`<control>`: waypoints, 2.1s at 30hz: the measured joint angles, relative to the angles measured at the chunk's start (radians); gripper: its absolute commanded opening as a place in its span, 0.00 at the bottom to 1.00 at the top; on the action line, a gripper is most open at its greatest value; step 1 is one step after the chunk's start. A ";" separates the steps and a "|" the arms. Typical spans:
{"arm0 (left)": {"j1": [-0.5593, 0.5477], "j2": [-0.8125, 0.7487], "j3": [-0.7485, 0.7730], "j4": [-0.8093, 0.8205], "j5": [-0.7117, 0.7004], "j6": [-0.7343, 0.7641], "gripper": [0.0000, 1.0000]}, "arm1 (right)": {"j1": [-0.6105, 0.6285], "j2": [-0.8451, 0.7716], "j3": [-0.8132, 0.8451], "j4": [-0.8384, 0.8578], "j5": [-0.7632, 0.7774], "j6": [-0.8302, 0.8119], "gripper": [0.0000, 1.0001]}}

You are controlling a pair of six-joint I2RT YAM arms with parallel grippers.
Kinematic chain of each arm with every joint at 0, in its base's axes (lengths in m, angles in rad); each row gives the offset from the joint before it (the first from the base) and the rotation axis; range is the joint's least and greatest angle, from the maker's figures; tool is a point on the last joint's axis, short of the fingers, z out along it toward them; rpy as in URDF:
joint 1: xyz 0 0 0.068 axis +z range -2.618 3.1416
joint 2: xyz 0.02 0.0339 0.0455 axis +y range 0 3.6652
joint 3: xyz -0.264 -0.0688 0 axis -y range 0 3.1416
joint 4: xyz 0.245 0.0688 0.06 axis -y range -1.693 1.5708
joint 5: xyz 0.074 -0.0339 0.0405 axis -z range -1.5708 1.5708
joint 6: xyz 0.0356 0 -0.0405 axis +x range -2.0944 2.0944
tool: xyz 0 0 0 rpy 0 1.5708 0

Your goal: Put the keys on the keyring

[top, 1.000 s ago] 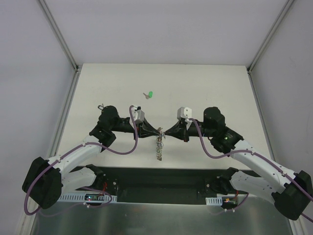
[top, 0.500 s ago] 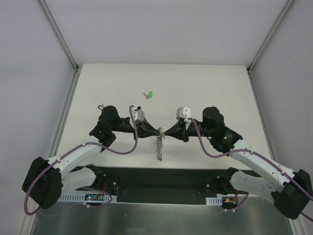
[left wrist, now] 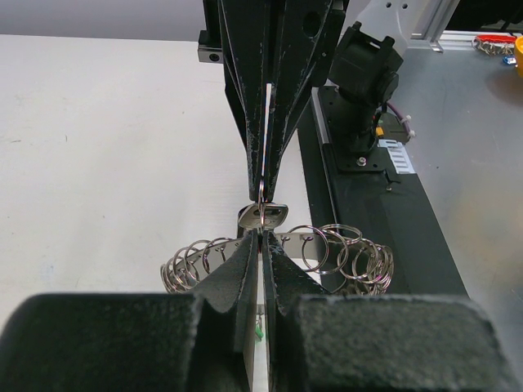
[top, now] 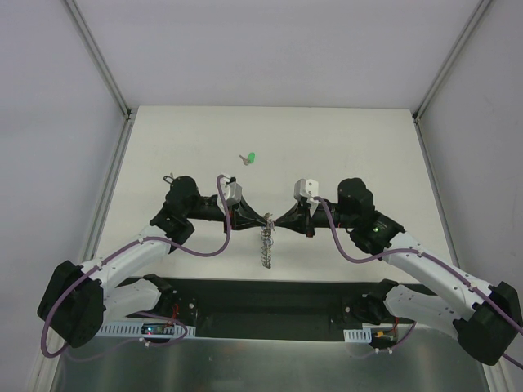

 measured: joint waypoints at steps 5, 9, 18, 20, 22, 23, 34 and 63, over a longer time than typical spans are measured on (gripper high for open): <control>0.000 0.000 0.000 0.000 0.001 0.000 0.00 | 0.002 0.000 0.000 0.000 -0.003 0.000 0.01; 0.000 0.003 0.000 0.001 0.004 -0.003 0.00 | 0.004 0.000 0.000 0.000 -0.003 0.000 0.01; 0.000 0.016 0.000 0.013 0.016 -0.023 0.00 | 0.018 0.001 0.000 -0.002 -0.001 -0.013 0.01; 0.000 0.018 0.000 0.017 0.019 -0.026 0.00 | 0.021 0.003 0.001 -0.005 0.001 -0.017 0.01; 0.000 0.019 0.000 0.017 0.023 -0.027 0.00 | 0.023 0.004 0.002 -0.006 0.002 -0.019 0.01; 0.000 0.019 0.000 0.017 0.024 -0.029 0.00 | 0.023 0.004 0.002 -0.006 0.002 -0.020 0.01; 0.011 0.019 0.000 0.041 0.047 -0.029 0.00 | 0.029 -0.021 0.002 -0.030 0.041 -0.026 0.01; 0.066 0.062 0.038 -0.012 0.198 0.025 0.00 | 0.107 -0.054 -0.001 -0.040 0.107 -0.026 0.01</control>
